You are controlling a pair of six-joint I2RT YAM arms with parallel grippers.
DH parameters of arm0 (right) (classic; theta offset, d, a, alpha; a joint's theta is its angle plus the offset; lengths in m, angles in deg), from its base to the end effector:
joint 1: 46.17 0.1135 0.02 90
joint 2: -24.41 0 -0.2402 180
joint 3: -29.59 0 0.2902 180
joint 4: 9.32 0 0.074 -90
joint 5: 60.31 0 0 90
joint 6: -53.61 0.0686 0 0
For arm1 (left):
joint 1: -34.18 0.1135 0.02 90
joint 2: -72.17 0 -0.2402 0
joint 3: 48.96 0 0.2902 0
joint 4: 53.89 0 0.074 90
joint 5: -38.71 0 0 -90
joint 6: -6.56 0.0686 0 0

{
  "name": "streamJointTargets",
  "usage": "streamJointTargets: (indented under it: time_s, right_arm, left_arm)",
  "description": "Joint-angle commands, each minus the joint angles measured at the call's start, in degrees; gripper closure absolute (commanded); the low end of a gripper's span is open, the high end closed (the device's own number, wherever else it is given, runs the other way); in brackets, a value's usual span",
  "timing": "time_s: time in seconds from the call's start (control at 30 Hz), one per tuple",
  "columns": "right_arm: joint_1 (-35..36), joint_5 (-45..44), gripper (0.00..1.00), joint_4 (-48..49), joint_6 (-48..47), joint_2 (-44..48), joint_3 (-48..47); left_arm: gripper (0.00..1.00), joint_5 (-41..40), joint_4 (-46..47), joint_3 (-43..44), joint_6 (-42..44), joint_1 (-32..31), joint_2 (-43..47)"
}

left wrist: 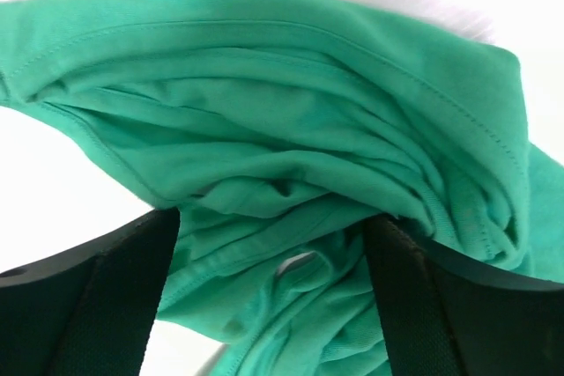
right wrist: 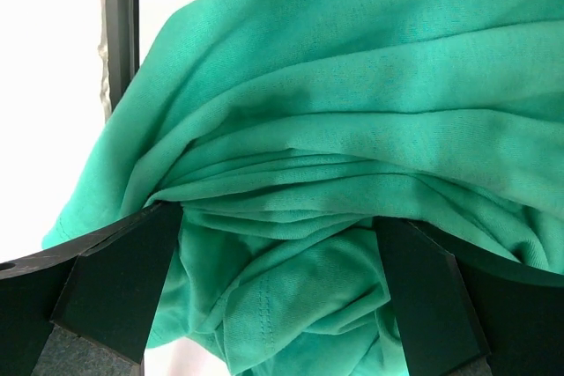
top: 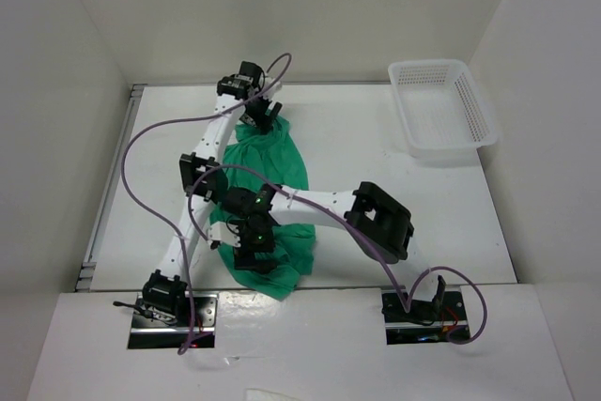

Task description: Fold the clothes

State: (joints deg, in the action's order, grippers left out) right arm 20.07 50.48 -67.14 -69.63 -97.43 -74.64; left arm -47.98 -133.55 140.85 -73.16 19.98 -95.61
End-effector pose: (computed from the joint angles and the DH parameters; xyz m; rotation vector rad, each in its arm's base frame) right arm 0.1623 0.4291 0.0961 -2.2864 1.8460 0.6234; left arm 0.5807 -0.1510 0.1528 0.5675 2.5140 -0.1000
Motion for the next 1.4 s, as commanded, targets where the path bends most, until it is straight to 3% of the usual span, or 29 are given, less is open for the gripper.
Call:
streamJointTargets:
  time_s: [0.0,0.17,0.3,0.47,0.5,0.6,0.63,0.67,0.73,0.8,0.83,0.93,1.2,1.37]
  right_arm:
    - [0.9,-1.4,0.01,3.1,0.7,2.6,1.3]
    - [0.3,-5.6,0.01,2.6,1.4,11.1,2.6]
    - [-1.5,-8.9,0.01,2.0,1.4,18.9,4.7]
    - [-7.3,-8.8,0.01,5.4,3.3,29.3,8.7]
    - [-12.5,-7.5,0.01,6.1,4.3,29.9,8.7]
    - [-22.9,1.2,0.01,6.2,9.7,25.4,4.2]
    - [-29.2,3.2,0.01,4.7,11.3,22.2,1.6]
    - [-31.8,6.8,0.01,0.9,13.0,15.2,-4.2]
    - [-37.0,11.4,0.01,-3.2,13.9,8.8,-9.4]
    - [-37.7,10.0,0.01,-3.4,16.9,3.6,-13.3]
    - [-37.7,8.5,0.01,-3.4,16.9,2.4,-14.2]
    - [-36.4,4.6,0.01,-1.6,17.4,-0.9,-18.9]
    - [-36.4,7.1,0.01,0.5,19.2,-6.6,-24.0]
    - [-36.4,6.4,0.01,2.4,19.9,-9.0,-23.5]
  left_arm:
    - [0.08,4.3,1.7,1.8,-1.1,3.2,5.2]
    - [0.0,6.3,-0.6,1.8,-1.1,10.1,15.5]
    - [0.0,8.4,-3.6,0.7,0.0,19.1,23.3]
    - [0.0,19.9,-6.9,-12.3,1.5,30.2,33.7]
    - [0.0,21.7,-6.9,-16.2,1.5,31.8,35.0]
    - [0.0,31.3,-6.4,-36.1,6.4,36.8,40.9]
    - [0.0,32.0,-2.8,-42.0,6.4,36.8,44.8]
    - [0.0,32.0,0.3,-55.4,7.1,36.8,47.3]
    - [0.0,26.5,12.2,-68.7,6.0,34.6,55.7]
    - [0.0,18.6,20.4,-82.6,6.0,29.4,59.7]
    - [0.0,17.5,22.0,-85.6,4.7,28.2,62.0]
    - [0.0,20.4,24.2,-89.8,2.5,26.7,61.6]
    - [0.0,22.9,28.3,-92.2,-1.6,23.9,57.7]
    - [0.0,16.5,30.7,-94.6,-3.7,20.4,56.3]
